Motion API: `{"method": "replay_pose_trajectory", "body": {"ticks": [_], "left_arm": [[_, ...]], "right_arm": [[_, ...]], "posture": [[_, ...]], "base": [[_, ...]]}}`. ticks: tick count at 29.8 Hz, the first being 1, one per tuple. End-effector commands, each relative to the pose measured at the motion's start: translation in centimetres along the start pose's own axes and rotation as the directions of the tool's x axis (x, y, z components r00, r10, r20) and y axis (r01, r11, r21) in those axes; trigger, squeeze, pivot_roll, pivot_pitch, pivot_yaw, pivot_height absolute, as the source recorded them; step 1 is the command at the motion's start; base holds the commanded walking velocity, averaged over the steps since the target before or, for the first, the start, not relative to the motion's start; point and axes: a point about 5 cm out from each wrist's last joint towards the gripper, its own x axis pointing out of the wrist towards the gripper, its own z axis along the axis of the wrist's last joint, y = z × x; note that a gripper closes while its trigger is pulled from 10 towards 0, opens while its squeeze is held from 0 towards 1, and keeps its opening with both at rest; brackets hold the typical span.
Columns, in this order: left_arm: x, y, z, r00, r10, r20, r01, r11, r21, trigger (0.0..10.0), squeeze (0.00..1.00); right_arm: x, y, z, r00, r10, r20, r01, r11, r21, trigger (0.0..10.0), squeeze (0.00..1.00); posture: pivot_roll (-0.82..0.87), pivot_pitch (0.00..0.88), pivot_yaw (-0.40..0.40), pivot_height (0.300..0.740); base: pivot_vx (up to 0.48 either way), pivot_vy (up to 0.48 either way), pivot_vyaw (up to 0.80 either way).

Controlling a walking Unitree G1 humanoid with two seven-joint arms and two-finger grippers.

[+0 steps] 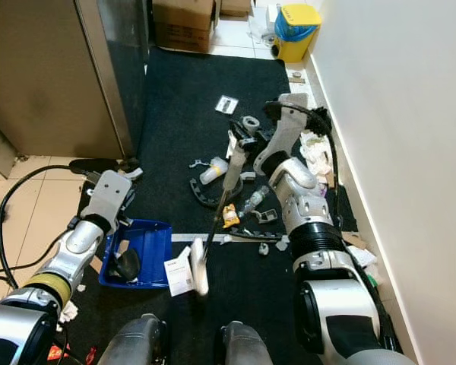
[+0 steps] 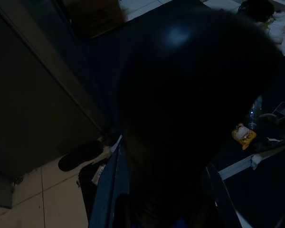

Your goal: Sweep floor

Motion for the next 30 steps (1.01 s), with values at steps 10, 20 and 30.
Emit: {"method": "replay_pose_trajectory", "body": {"ticks": [10, 20, 30], "left_arm": [[-1.4, -1.9, -3.1, 0.985, -0.095, -0.141, 0.098, 0.995, 0.012, 0.0, 0.00], [-1.5, -2.2, -3.2, 0.986, -0.094, -0.136, 0.096, 0.995, 0.008, 0.0, 0.00], [-1.7, -2.4, -3.4, 0.985, -0.097, -0.142, 0.099, 0.995, 0.007, 0.0, 0.00]], "right_arm": [[-1.1, 0.6, -3.3, 0.998, -0.024, -0.051, 0.014, 0.981, -0.192, 10.0, 0.00], [-1.5, 1.3, -4.6, 0.997, -0.071, -0.014, 0.065, 0.962, -0.265, 10.0, 0.00], [-1.4, 1.8, -6.3, 0.972, -0.237, -0.005, 0.233, 0.960, -0.157, 10.0, 0.00]], "posture": [[0.03, 0.125, -0.124, 0.740], [0.03, 0.144, -0.133, 0.740], [0.03, 0.143, -0.133, 0.740]], "base": [[0.000, 0.000, 0.00], [0.000, 0.000, 0.00], [0.000, 0.000, 0.00]]}}
